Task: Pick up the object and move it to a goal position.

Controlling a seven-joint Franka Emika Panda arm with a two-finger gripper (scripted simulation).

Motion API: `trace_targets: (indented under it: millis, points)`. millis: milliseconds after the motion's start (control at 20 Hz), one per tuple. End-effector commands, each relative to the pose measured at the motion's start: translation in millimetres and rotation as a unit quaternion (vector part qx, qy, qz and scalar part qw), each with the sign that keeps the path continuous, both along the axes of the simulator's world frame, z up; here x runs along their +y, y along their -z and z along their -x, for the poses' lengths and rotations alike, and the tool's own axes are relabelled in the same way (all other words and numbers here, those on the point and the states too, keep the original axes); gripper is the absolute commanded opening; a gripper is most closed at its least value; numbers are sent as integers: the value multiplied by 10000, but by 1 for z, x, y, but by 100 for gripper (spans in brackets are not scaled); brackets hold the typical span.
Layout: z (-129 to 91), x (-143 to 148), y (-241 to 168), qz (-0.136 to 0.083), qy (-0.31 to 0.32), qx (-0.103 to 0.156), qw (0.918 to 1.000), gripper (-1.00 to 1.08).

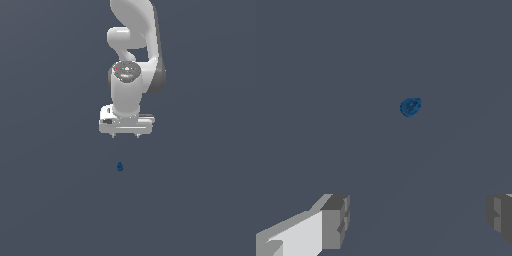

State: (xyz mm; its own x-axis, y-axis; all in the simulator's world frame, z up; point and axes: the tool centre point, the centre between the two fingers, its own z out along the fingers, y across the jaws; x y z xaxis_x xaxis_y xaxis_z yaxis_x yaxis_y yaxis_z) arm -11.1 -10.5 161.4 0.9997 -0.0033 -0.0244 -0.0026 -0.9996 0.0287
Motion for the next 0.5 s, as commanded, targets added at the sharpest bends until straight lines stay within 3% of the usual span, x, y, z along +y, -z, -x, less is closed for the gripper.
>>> trace_targets:
  millis: [0,450]
  points:
    - [0,0,0,0,0,0,10000,100]
    - [-7,15,-16,-49,45,-53,10000,100]
